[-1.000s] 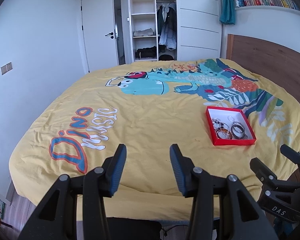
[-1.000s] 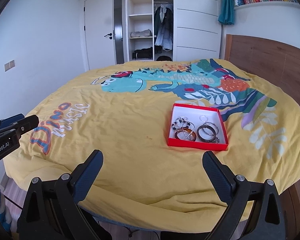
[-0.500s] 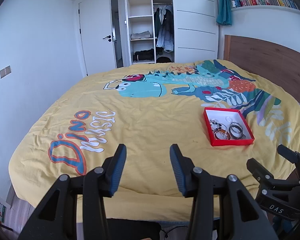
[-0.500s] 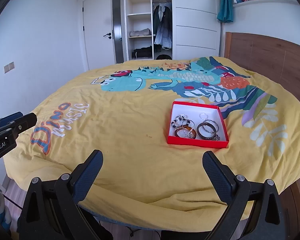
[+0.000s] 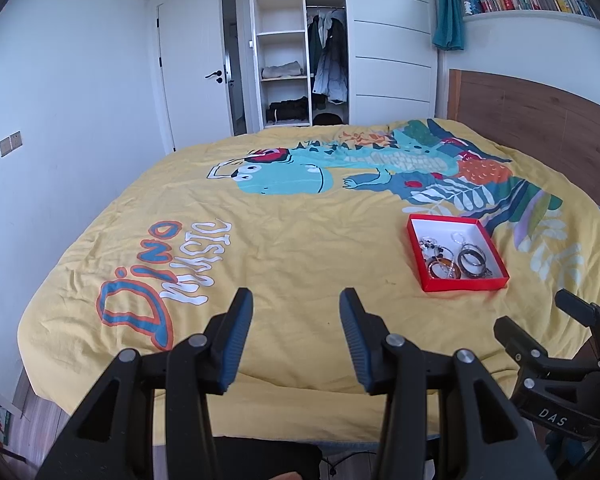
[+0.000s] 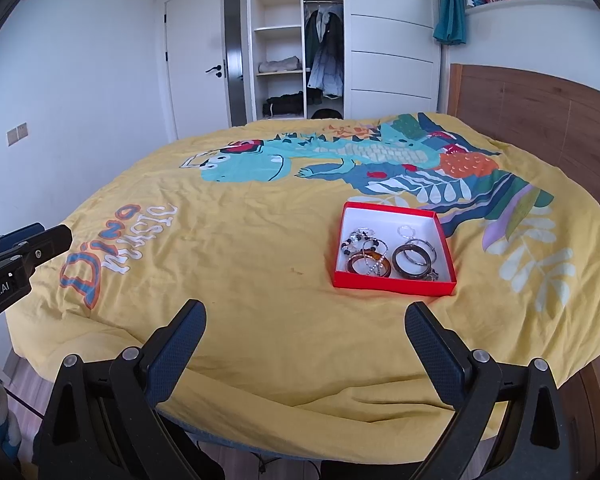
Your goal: Organize jewelry
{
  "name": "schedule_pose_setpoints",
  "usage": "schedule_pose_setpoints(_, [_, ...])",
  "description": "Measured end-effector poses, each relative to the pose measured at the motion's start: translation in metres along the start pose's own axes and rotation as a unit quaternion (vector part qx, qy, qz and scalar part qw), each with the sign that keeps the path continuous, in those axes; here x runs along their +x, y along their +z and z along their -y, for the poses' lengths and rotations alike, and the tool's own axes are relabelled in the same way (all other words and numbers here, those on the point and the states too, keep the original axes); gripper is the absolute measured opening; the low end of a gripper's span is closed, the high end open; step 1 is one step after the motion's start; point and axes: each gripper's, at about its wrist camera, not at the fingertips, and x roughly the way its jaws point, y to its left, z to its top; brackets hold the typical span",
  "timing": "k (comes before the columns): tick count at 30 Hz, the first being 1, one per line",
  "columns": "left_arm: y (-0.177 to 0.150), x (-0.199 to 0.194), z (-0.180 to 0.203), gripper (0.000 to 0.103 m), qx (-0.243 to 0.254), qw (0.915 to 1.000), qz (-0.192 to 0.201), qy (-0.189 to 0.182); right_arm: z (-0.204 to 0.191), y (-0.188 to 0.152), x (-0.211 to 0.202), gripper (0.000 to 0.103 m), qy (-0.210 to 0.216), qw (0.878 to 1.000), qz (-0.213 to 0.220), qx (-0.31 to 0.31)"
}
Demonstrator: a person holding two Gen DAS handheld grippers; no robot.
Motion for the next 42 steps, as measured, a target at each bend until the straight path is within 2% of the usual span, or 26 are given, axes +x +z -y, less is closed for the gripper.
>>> schedule_pose_setpoints(42, [-0.006, 0.001, 0.0, 0.043, 0.003, 1.0, -0.005, -0.002, 0.013, -0.009, 0.003, 0.099, -0.002, 1.0, -0.008, 0.001])
